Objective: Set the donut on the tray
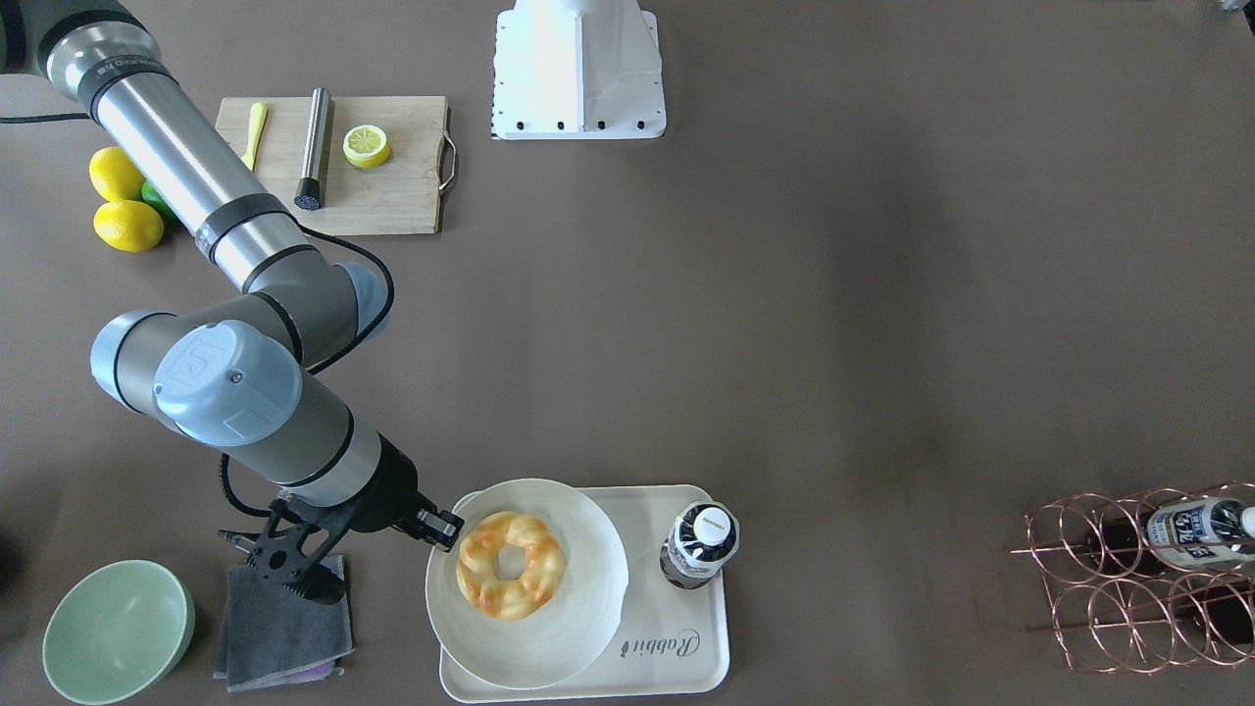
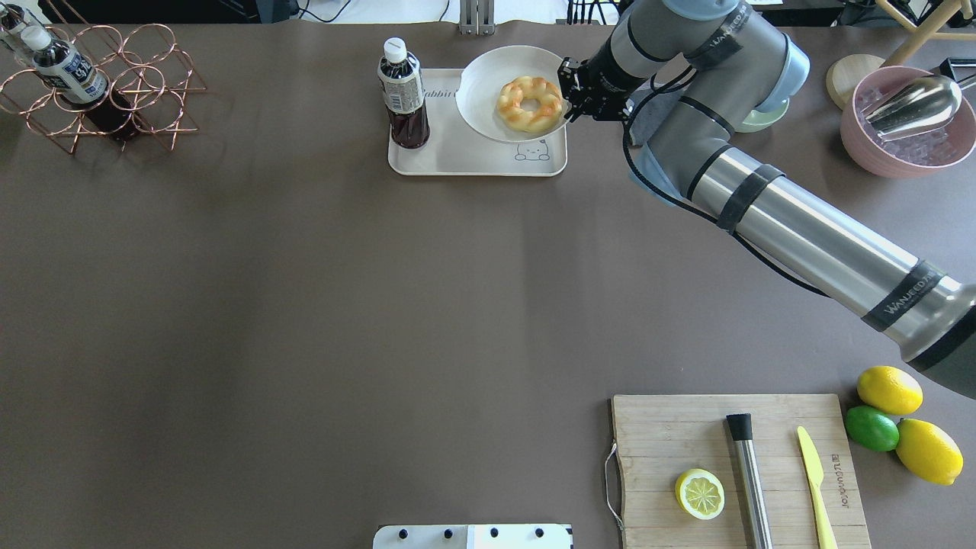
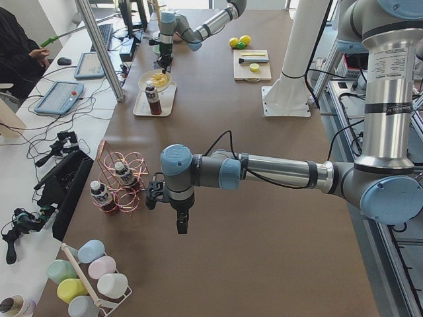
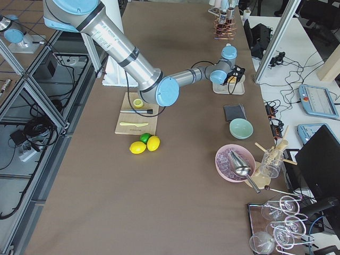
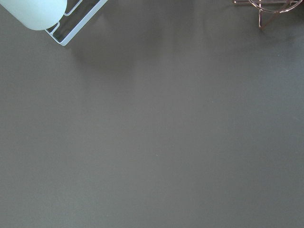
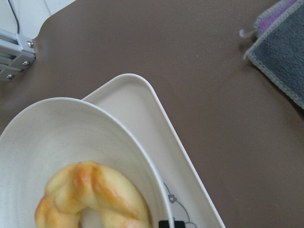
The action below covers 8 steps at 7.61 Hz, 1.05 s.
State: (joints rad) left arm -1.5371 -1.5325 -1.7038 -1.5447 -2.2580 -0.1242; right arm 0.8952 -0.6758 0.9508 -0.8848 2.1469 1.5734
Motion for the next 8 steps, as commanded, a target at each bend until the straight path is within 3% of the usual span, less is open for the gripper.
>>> {"method": "enactTargets", "body": {"steps": [1,8], "left_arm": [[0,2,3,0,0,0,2],[0,3,1,0,0,2,2]], "right_arm": [[-25,48,-69,6,-45,58,100],[-64,25,-70,70,-99,73,100]]}}
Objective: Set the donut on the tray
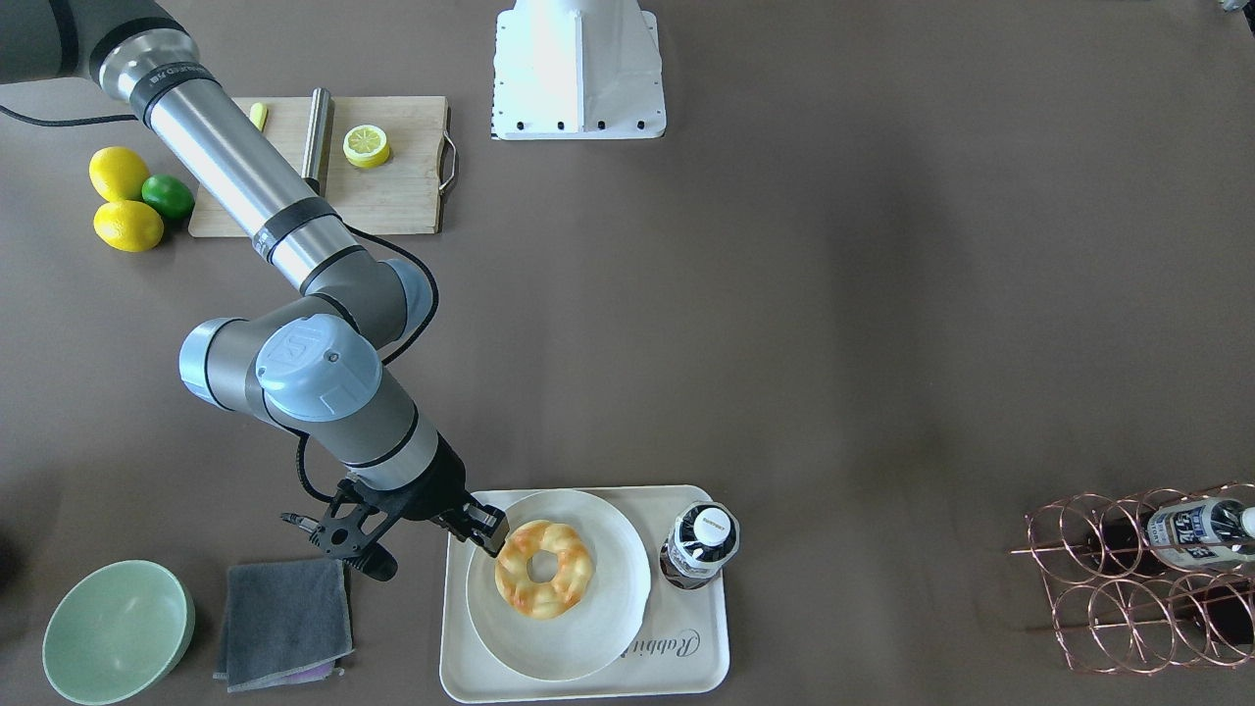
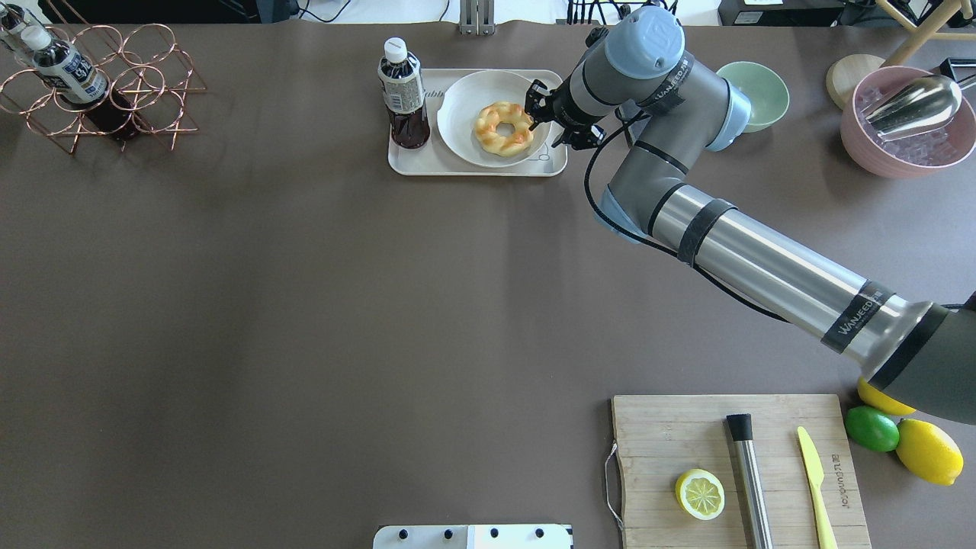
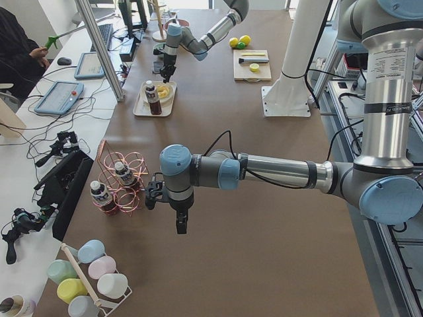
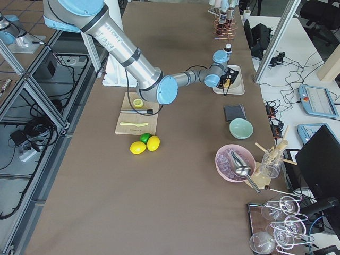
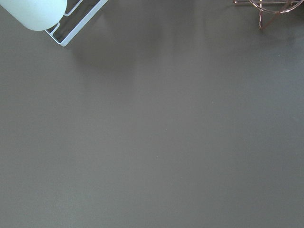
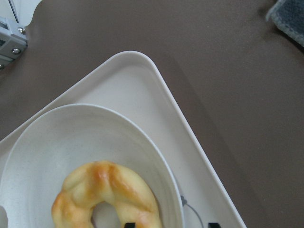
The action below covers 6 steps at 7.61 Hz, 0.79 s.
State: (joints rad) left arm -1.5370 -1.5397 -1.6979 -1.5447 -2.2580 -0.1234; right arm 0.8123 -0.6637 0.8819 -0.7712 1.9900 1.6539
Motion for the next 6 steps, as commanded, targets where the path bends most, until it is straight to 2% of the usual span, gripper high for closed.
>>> {"method": "enactTargets", "body": {"steps": [1,4,5,6], "left_arm": [[0,-3,0,0,0,-1,2],[0,-5,-5,0,0,-1,2],[0,-7,-5,0,2,-1,2],[0,-5,-5,0,2,-1,2]], "right_arm": [[-1,-4,2,6,-7,3,1],[7,-8,67,-2,-4,-5,1],[19,-25,125,-10,12,-2,1],[51,-87,232,-57,62,-5,1]]}}
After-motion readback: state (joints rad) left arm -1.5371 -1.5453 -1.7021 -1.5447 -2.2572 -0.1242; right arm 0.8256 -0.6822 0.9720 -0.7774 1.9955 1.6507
